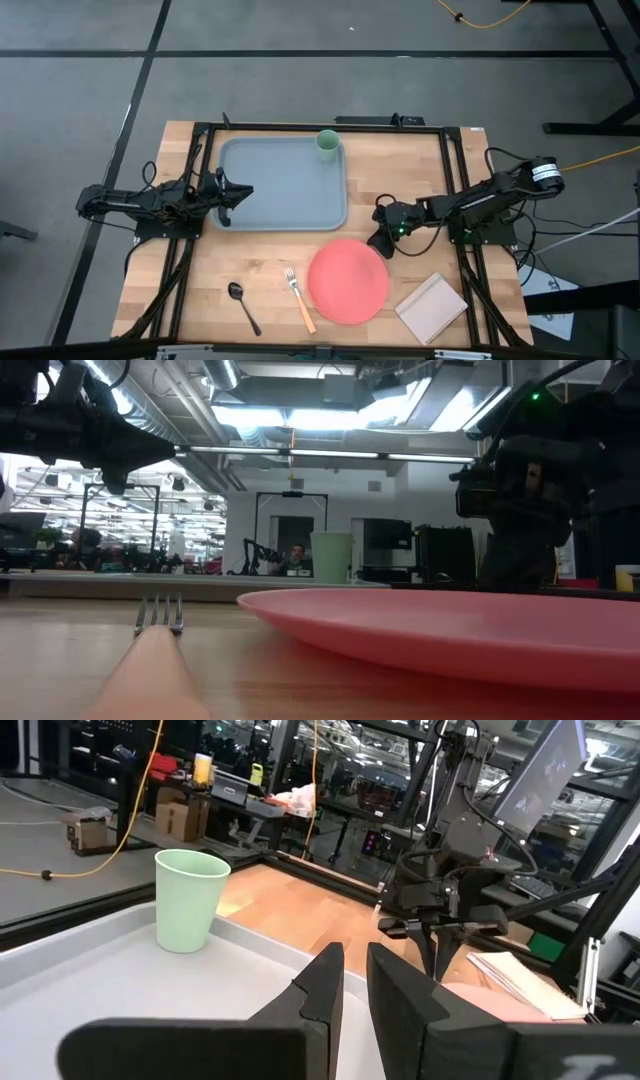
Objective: Pick and place plate/cup/fork/spoon on tray
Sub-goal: Put the light pink plate on the gray tray to the bottom left of the green cup
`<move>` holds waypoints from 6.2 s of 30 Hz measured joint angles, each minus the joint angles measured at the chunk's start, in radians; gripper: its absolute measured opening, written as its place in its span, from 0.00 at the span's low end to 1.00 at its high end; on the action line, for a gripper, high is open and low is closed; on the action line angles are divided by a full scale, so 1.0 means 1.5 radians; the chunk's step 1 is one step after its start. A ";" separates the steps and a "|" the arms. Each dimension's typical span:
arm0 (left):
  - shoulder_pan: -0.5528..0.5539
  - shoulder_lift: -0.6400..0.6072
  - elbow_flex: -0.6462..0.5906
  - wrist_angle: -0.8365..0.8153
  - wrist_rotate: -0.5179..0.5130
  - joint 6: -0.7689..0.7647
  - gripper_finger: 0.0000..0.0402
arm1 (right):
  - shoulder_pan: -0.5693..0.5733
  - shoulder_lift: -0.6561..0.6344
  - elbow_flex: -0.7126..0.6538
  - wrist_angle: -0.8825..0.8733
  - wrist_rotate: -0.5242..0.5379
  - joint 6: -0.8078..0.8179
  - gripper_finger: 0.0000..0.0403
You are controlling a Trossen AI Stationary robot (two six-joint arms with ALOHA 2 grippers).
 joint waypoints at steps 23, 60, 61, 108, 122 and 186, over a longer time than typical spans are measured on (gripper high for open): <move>0.000 0.000 0.000 0.000 0.000 0.000 0.10 | 0.001 0.000 0.001 0.019 0.002 -0.052 0.17; 0.000 0.000 0.000 -0.005 0.000 0.000 0.10 | 0.002 0.005 0.001 0.006 -0.004 -0.016 0.28; 0.000 0.000 0.000 -0.005 0.000 0.000 0.10 | 0.002 0.008 0.001 0.003 -0.004 -0.015 0.28; 0.000 0.000 0.000 0.002 -0.015 0.020 0.10 | -0.072 -0.057 0.083 0.200 0.066 0.041 0.01; 0.000 0.000 0.037 -0.139 0.218 0.082 0.10 | -0.188 0.036 0.529 -0.165 0.375 -0.412 0.01; 0.000 0.000 0.038 -0.100 0.259 0.034 0.10 | -0.388 0.684 1.251 -0.596 -0.194 -0.522 0.06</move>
